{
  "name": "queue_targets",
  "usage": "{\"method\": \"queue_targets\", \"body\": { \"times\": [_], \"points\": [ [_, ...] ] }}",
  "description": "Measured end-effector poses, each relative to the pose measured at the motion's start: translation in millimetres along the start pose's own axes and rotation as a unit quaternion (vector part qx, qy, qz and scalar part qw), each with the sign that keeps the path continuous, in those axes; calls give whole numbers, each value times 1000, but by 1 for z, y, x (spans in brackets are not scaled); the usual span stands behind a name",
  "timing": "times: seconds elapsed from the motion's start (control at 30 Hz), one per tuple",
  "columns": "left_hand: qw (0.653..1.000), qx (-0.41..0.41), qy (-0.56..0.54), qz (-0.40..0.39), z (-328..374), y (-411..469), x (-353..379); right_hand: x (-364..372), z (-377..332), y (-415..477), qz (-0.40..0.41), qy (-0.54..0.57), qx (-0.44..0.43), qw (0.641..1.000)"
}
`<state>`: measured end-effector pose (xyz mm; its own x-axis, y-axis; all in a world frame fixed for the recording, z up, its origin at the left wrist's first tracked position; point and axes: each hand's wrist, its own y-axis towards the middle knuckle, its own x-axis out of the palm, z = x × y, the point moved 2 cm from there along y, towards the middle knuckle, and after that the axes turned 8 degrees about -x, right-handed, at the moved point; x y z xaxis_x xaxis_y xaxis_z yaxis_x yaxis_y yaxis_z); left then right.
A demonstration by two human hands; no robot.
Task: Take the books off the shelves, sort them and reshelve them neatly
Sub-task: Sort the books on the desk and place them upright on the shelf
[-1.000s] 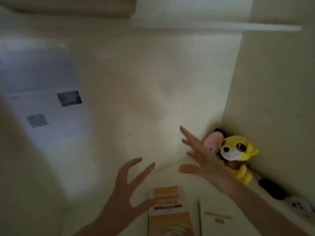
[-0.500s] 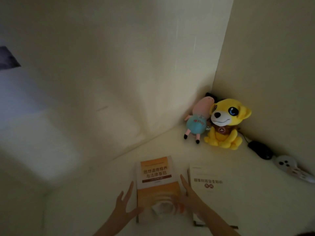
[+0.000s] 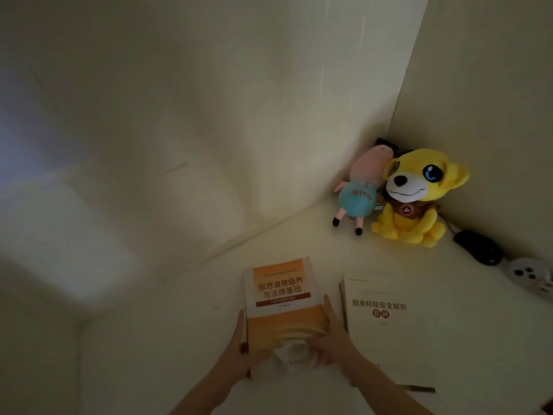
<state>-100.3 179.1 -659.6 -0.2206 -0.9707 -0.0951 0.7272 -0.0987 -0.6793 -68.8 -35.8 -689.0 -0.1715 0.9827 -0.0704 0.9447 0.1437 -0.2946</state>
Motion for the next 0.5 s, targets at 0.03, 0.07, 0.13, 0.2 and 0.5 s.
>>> {"method": "queue_targets", "body": {
  "times": [0.03,0.07,0.13,0.2,0.5],
  "points": [
    [999,-17,-27,4,-3,3,-2,0,4,0,3,-3,1,1000],
    [998,-29,-46,8,-5,4,-3,-1,5,-1,1,-2,11,1000],
    [998,-34,-43,15,-8,5,-5,-1,3,-5,-10,-5,6,1000],
    [1000,-12,-5,27,-9,3,-4,-2,7,-5,-29,-12,6,1000],
    [995,79,59,7,0,-9,-7,-10,3,-11,-87,9,27,996]
  ]
}}
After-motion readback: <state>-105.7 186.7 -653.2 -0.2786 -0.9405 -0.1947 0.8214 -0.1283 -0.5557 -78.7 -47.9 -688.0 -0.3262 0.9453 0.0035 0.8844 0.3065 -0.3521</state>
